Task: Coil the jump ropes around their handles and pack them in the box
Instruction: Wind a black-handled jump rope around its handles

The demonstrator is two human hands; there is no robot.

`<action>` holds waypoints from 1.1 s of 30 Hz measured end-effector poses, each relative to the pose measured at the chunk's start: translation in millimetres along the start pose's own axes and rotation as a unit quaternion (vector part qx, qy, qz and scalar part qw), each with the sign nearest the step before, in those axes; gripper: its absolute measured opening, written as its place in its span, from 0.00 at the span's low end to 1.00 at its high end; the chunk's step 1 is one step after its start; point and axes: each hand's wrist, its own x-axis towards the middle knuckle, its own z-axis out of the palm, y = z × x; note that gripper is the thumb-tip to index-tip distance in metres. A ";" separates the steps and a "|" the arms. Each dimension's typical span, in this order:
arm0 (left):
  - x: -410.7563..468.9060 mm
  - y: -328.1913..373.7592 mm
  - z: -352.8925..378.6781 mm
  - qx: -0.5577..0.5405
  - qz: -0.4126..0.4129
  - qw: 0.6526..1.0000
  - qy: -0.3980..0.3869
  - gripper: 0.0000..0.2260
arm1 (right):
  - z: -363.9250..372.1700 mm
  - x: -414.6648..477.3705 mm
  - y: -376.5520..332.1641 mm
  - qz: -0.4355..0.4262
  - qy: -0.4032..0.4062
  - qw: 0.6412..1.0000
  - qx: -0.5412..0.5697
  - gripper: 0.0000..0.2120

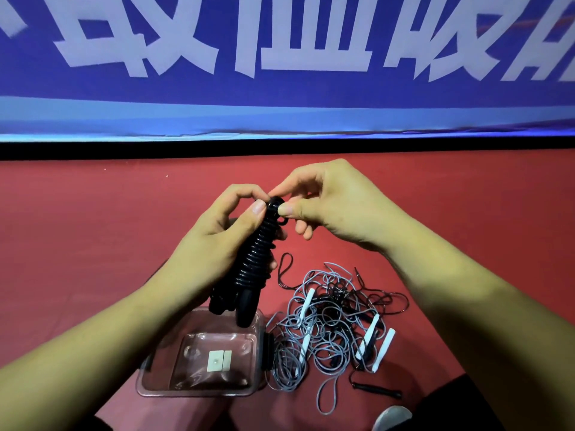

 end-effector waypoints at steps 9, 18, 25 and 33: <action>2.9 6.7 -8.2 -0.031 0.018 0.999 -0.001 0.12 | 21.4 2.8 4.6 -0.104 0.138 0.982 -0.076 0.07; 8.0 12.9 -31.9 0.119 0.049 0.992 0.008 0.14 | 31.5 12.8 13.8 -0.047 0.123 0.991 0.002 0.06; 8.7 5.1 -43.7 0.348 0.099 0.932 -0.014 0.18 | 38.7 13.4 20.3 -0.005 0.099 0.995 0.001 0.06; 15.6 2.2 -38.0 0.225 0.037 0.974 0.005 0.17 | 49.7 21.4 27.4 0.058 0.193 0.962 0.186 0.07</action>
